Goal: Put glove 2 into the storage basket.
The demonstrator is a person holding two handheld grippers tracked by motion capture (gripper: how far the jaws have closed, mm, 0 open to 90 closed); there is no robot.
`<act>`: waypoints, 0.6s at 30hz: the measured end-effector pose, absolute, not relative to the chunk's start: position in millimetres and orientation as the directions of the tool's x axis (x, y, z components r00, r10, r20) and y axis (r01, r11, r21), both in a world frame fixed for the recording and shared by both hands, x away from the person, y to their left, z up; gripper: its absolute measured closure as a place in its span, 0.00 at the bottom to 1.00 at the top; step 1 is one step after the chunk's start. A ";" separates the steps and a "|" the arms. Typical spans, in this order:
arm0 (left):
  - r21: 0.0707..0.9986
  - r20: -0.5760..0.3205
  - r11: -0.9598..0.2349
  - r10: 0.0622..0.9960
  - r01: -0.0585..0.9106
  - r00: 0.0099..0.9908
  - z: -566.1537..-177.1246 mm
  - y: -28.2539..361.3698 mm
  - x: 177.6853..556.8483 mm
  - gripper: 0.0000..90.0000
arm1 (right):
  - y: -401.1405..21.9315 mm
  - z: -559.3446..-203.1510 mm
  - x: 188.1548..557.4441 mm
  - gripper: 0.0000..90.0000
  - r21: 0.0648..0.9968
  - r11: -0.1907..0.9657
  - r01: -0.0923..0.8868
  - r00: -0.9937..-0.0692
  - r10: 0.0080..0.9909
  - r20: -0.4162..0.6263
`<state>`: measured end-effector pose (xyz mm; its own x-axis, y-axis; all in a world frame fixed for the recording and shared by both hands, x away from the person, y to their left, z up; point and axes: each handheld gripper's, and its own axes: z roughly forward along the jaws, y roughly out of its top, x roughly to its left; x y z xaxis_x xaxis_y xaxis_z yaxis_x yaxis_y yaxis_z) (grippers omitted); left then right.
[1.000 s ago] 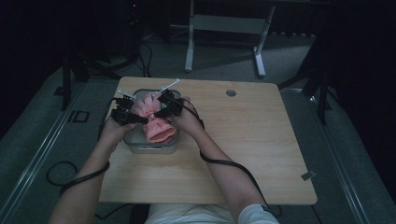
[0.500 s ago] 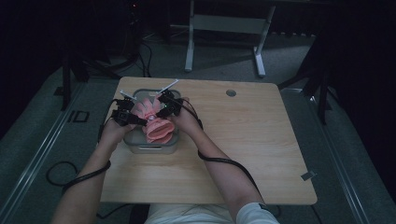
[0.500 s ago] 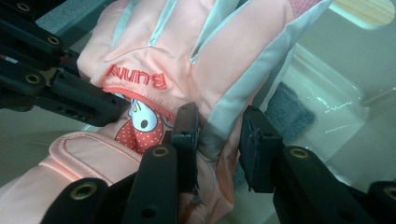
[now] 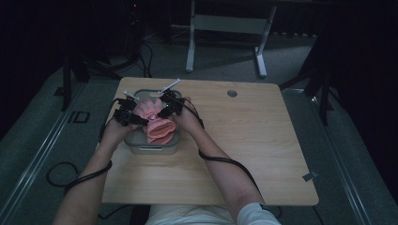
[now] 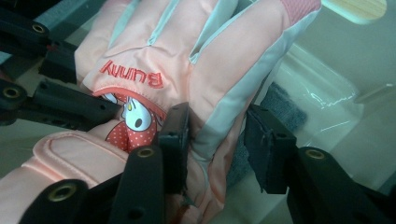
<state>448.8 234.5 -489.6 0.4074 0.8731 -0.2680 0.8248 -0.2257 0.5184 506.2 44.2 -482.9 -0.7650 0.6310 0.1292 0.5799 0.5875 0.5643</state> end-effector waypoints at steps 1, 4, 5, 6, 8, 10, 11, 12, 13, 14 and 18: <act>0.522 -0.262 -0.224 0.876 0.823 0.405 -488.7 234.6 448.3 0.68 | 43.3 -482.2 507.1 0.65 0.564 0.582 0.586 -0.762 0.633 0.139; 0.528 -0.259 -0.218 0.879 0.821 0.400 -486.6 235.3 447.4 0.62 | 43.1 -478.4 506.7 0.64 0.572 0.584 0.576 -0.768 0.627 0.133; 0.531 -0.260 -0.217 0.878 0.819 0.401 -486.0 235.3 447.1 0.61 | 43.8 -476.9 506.0 0.64 0.572 0.589 0.571 -0.770 0.625 0.125; 0.533 -0.262 -0.220 0.876 0.817 0.406 -485.3 235.8 446.9 0.61 | 44.7 -475.4 505.2 0.64 0.572 0.590 0.570 -0.770 0.626 0.121; 0.534 -0.266 -0.216 0.875 0.818 0.405 -485.0 236.2 446.7 0.60 | 45.3 -473.8 504.5 0.64 0.573 0.595 0.564 -0.774 0.623 0.115; 0.534 -0.276 -0.214 0.870 0.818 0.408 -482.9 238.2 445.9 0.59 | 45.2 -469.1 504.0 0.63 0.583 0.590 0.558 -0.776 0.620 0.116; 0.537 -0.275 -0.211 0.872 0.817 0.406 -482.2 238.1 445.4 0.58 | 44.9 -467.8 504.1 0.62 0.587 0.586 0.558 -0.775 0.620 0.118; 0.543 -0.269 -0.208 0.874 0.814 0.404 -481.1 238.0 444.7 0.56 | 44.6 -466.9 504.1 0.62 0.590 0.582 0.560 -0.774 0.622 0.119; 0.544 -0.267 -0.215 0.872 0.811 0.410 -480.2 237.9 444.1 0.55 | 44.1 -465.6 504.4 0.62 0.593 0.576 0.562 -0.772 0.623 0.126; 0.544 -0.267 -0.215 0.872 0.811 0.410 -480.2 237.9 444.1 0.54 | 44.1 -465.6 504.4 0.62 0.593 0.576 0.562 -0.772 0.623 0.126; 0.564 -0.260 -0.217 0.869 0.797 0.420 -472.6 238.5 439.5 0.49 | 41.1 -460.2 504.1 0.62 0.615 0.551 0.564 -0.766 0.627 0.141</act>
